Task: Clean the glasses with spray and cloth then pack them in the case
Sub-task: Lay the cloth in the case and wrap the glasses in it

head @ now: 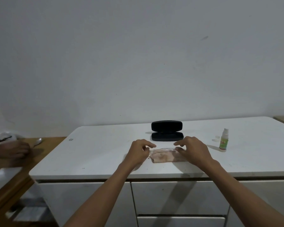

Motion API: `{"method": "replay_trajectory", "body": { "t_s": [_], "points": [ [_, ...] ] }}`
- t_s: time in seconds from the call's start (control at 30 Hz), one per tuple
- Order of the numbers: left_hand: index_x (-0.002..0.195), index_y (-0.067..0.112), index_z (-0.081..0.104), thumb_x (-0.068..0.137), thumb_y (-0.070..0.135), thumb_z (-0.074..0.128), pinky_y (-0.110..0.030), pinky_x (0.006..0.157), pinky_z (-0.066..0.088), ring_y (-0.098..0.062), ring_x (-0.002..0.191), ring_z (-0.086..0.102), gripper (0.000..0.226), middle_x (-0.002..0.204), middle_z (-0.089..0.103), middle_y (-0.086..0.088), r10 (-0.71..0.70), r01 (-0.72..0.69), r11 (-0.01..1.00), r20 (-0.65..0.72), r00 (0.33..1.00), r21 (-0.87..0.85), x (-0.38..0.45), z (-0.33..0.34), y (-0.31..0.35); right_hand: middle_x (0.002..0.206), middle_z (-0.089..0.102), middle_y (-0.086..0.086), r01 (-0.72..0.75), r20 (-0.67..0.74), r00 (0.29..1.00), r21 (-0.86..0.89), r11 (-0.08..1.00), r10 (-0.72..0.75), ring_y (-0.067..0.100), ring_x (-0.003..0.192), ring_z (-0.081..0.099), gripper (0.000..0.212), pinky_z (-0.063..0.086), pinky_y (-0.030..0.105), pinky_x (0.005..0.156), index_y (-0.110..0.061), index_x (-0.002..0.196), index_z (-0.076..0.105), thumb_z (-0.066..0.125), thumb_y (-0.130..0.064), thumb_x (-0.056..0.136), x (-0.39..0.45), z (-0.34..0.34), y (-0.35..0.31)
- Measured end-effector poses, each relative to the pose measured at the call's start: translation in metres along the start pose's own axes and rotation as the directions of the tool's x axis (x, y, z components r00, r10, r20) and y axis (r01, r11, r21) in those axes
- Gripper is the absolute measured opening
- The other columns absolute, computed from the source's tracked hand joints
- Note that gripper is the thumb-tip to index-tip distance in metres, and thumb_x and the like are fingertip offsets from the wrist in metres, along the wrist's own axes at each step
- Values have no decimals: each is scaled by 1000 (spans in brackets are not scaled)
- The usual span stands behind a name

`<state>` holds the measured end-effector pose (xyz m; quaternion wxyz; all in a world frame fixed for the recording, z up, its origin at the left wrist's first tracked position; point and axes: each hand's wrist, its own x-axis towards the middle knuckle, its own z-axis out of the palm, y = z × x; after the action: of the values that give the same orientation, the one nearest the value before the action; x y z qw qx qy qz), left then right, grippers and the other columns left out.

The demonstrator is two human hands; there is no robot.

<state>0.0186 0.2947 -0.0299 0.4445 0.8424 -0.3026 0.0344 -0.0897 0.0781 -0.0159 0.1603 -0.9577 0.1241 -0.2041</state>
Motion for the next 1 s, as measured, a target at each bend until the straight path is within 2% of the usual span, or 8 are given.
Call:
{"method": "replay_trajectory", "body": {
  "t_s": [0.07,0.17,0.27,0.4,0.53,0.7,0.83,1.0],
  "points": [
    [108,30,77,88,16,71,-20,76,49,-5,91,62,26,109,74,13,53,-53,998,6,999,31,0,-3,-1,110,72,-12,26,9,1000,47,999,-27,14,107,60,29,50,30,80,-39,120,72,69,-41,91,-2,0,2],
    [119,40,71,75,46,79,-26,85,50,-4,104,59,45,121,70,18,109,-133,979,157,982,155,-1,-6,0,116,73,-13,60,116,991,79,995,-69,12,109,61,38,52,31,88,-38,121,72,74,-48,84,-5,-3,3],
    [121,40,71,70,56,81,-28,88,47,-4,107,55,54,124,70,16,124,-184,949,230,965,257,-3,-3,1,115,75,-10,68,206,975,84,994,-84,11,105,65,60,54,31,87,-39,121,72,75,-67,69,-6,-5,4],
    [119,37,72,73,53,83,-27,87,43,-5,107,54,50,123,71,12,134,-195,946,234,963,259,-4,-1,-2,125,73,-7,82,280,955,73,994,-100,12,111,65,66,50,28,89,-40,131,67,83,-57,69,-5,-8,8],
    [114,34,73,75,44,85,-33,92,52,-12,108,63,42,119,73,6,103,-159,968,271,957,194,0,-2,-2,122,73,-2,79,303,946,115,990,-111,14,110,66,61,48,25,91,-37,133,66,84,-46,75,-1,-11,11],
    [115,32,71,78,36,84,-34,90,54,-15,108,64,40,119,71,0,91,-161,967,321,943,196,6,-5,-1,118,76,-1,163,269,947,64,984,-175,16,108,67,50,47,26,87,-36,133,66,72,-49,85,2,-10,8],
    [114,34,70,77,39,82,-34,84,56,-15,102,64,39,115,72,0,116,-187,965,336,935,186,7,-6,0,118,75,-2,235,249,942,-15,972,-224,17,108,63,58,45,26,86,-39,137,62,72,-50,81,3,-6,11],
    [108,36,69,69,41,85,-32,81,55,-13,98,66,43,105,72,6,141,-175,981,305,942,89,3,-5,-4,111,74,-7,242,209,948,24,970,-242,12,102,60,60,43,24,85,-42,135,62,69,-53,77,2,-1,20]
  ]
}}
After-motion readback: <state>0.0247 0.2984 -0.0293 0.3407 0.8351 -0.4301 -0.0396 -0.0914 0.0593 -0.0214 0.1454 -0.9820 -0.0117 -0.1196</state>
